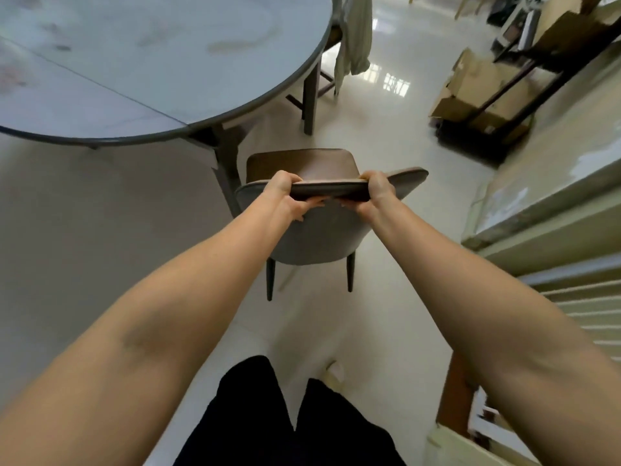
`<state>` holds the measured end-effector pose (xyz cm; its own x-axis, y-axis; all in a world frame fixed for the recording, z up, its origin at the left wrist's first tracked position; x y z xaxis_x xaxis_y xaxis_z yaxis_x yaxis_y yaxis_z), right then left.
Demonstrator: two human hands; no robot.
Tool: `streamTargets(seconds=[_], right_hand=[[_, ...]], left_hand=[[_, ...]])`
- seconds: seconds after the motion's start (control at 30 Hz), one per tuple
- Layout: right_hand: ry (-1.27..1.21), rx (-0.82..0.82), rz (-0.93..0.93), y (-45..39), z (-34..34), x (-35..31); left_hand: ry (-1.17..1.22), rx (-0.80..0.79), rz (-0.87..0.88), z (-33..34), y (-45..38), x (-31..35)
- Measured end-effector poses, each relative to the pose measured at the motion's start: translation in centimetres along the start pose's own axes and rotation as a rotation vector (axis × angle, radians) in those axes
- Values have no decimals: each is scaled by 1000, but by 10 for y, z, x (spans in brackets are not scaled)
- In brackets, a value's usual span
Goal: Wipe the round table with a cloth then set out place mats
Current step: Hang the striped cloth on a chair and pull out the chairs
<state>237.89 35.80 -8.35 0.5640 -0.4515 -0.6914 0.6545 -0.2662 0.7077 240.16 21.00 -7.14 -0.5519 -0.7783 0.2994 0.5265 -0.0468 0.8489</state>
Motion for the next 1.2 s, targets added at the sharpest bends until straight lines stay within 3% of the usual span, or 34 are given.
streamTargets(seconds=[0.43, 0.77, 0.97, 1.2], right_hand=[[130, -153, 31, -119, 29, -101], [117, -140, 112, -225, 51, -148], [177, -153, 125, -261, 51, -159], [237, -299, 206, -278, 46, -169]], left_hand=[[145, 30, 123, 106, -80, 18], [184, 84, 166, 178, -152, 35], [197, 153, 148, 203, -177, 33], [169, 230, 152, 207, -188, 26]])
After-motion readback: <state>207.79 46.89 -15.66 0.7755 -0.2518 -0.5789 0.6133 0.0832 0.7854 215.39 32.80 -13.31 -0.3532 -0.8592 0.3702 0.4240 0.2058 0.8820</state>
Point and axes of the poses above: each hand's wrist, its own y-axis away from the middle knuckle, its own z-axis out of the palm, x = y × z, the point moved 5 cm from there along -y, towards the middle knuckle, and after that the axes turned 2 degrees about y, right-handed, at the moved point
